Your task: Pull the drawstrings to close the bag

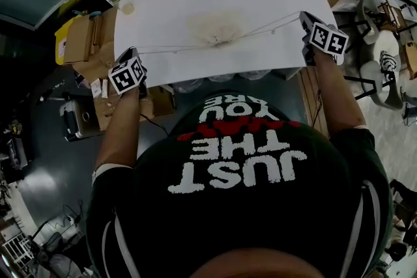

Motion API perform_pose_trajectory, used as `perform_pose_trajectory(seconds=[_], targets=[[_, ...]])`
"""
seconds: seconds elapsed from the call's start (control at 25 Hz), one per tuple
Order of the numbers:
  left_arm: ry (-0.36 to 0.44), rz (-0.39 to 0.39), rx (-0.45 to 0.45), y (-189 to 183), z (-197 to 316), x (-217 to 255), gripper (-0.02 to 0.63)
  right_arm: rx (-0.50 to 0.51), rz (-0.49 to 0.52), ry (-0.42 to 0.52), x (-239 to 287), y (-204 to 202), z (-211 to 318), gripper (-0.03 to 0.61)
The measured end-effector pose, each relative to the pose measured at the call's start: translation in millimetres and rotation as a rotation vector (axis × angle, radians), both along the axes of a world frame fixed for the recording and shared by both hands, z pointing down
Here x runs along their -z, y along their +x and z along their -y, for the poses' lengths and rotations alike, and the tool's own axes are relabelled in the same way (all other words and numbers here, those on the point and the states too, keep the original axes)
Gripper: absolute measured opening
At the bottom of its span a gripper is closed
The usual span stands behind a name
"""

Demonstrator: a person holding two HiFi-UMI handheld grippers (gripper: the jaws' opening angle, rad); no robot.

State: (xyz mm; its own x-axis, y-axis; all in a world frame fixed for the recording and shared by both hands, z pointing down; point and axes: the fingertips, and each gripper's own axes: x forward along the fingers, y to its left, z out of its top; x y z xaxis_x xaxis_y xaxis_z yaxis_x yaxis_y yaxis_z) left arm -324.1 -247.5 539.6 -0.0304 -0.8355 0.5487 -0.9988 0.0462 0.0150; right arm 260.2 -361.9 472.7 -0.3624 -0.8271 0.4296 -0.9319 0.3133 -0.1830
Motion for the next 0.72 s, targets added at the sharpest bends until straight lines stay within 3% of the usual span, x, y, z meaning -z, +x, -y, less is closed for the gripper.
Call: perform_pose_trajectory(seconds=[0.4,0.6,0.72], targets=[[-0.096,-0.172,0.041,39.3,-70.3,-83.5,0.017,0.023,0.032,-0.165,-80.3,-12.6,-61.4,0.011],[-0.149,-0.231,-0.077,74.2,-106.5,-127.4,0.017,0.079,0.043,-0.254,-129.0,-31.9,-102.6,0.011],[-0.174,-0.338,-0.077,84.4,-129.3,-152.0,0.015,0.106,0.07,-0.313,-154.8,-46.0,-127.3,0.011]])
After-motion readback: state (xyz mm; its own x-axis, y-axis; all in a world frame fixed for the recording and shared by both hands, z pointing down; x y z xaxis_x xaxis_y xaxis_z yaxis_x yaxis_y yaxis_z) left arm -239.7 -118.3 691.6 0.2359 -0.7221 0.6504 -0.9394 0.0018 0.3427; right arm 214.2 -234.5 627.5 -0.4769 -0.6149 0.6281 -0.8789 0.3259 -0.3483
